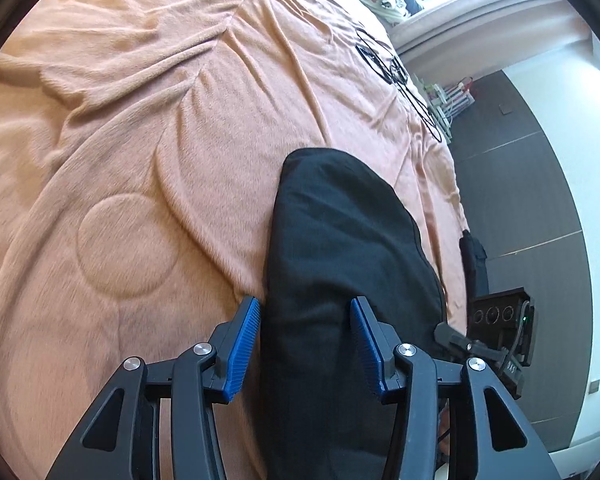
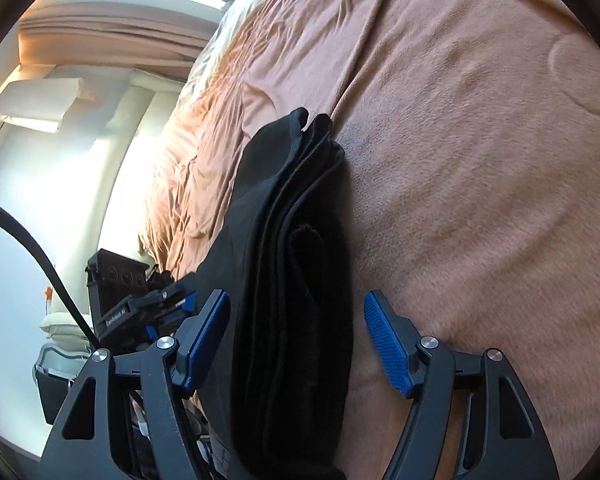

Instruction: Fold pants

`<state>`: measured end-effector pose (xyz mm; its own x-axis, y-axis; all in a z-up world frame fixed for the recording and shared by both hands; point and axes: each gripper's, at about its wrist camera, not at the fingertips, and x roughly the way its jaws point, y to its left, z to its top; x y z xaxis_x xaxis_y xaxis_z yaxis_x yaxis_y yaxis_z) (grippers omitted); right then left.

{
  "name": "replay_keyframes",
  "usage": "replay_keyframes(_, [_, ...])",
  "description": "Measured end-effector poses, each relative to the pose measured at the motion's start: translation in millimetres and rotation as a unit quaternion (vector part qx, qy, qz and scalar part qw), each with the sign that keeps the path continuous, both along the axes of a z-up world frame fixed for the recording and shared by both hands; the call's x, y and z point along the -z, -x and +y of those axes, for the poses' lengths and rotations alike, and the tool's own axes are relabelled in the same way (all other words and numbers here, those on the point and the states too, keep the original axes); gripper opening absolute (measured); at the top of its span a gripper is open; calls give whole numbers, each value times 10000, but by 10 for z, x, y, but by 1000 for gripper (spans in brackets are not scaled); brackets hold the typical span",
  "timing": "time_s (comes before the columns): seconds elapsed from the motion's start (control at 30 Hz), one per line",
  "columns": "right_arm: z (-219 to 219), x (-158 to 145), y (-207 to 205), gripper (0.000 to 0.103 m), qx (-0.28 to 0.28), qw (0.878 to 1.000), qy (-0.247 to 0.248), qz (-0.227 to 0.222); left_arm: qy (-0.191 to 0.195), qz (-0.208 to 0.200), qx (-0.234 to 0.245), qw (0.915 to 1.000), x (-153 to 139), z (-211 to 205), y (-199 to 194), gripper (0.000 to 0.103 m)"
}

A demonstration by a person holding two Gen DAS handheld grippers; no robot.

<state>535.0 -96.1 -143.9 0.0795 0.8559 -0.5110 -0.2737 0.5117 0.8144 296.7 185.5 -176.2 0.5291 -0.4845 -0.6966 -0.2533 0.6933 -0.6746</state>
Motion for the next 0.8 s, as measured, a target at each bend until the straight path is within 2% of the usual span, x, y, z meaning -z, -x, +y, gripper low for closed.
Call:
replay_keyframes(0.23, [150, -17, -181, 68, -237, 9997, -16, 54, 122, 34, 90, 9999, 107, 18, -258, 50])
replay_keyframes(0.43, [127, 73, -290, 49, -310, 9993, -121, 196, 257, 10, 230, 9994, 223, -23, -449, 47])
replay_keyframes(0.53, [147, 98, -331, 34, -345, 9991, -147, 201, 310, 3, 175, 9994, 238, -6, -475, 30])
replay_keyframes(0.57, [150, 96, -330, 28, -336, 9992, -131, 169, 321, -18, 171, 9993, 227, -4, -472, 19])
replay_keyframes(0.6, [155, 78, -322, 26, -328, 9993, -129, 111, 326, -51, 179, 9993, 205, -10, -467, 15])
replay_keyframes(0.7, [156, -49, -239, 23, -434, 9984, -187, -307, 190, -223, 245, 9993, 74, -48, -423, 9])
replay_keyframes(0.8, [158, -170, -161, 23, -416, 9974, -189, -566, 103, -418, 284, 9987, -77, -73, -372, 9])
